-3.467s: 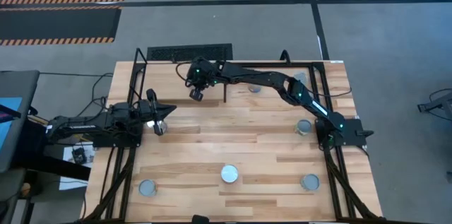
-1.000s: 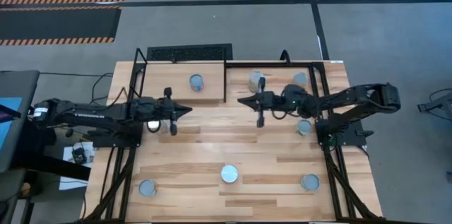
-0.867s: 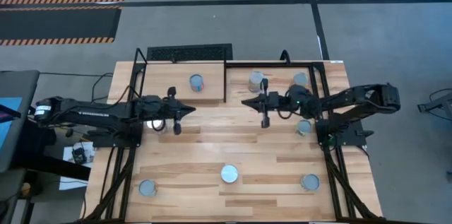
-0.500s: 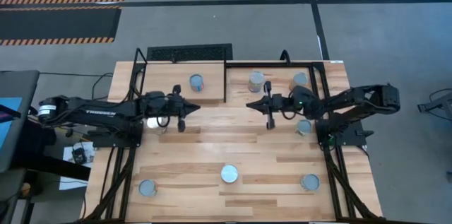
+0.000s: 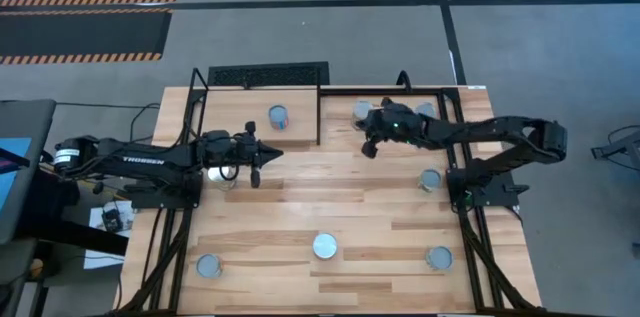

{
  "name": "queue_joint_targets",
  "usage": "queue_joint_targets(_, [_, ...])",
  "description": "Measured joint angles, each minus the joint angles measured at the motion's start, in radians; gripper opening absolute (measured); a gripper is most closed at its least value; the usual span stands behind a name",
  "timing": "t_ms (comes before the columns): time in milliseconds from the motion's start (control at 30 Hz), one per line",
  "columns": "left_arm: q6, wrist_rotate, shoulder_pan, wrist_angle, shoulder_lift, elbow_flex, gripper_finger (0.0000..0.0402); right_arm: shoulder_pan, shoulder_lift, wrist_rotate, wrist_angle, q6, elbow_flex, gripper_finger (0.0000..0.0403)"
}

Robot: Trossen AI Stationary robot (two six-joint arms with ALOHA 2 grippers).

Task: Pick and place cans onto a shelf
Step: Put the canned peaches on the shelf

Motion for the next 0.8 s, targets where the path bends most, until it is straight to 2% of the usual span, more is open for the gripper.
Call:
queue_joint_targets(167, [-0.002,0.001,-0.013,0.0,0.0,0.0,0.0,-0.05,0.082,0.02,-0.144,-0.004,0.089,0.0111])
queue_joint_targets(300, [-0.01,0.0,-0.032,0.0,0.0,0.0,0.0,-0.059,0.139,0.106,-0.172,-0.014,0.145,0.0161])
queue_joint_targets(433, [-0.01,0.0,-0.052,0.0,0.0,0.0,0.0,-0.058,0.184,0.109,-0.204,-0.051,0.194,0.0186])
queue_joint_targets(600, [0.0,-0.001,-0.068,-0.001,0.0,0.0,0.0,-0.072,0.245,0.116,-0.276,-0.062,0.243,0.0163])
queue_joint_targets(800, [0.002,-0.007,-0.069,-0.024,-0.029,-0.001,0.0,-0.083,0.285,0.125,-0.329,-0.063,0.29,0.0078])
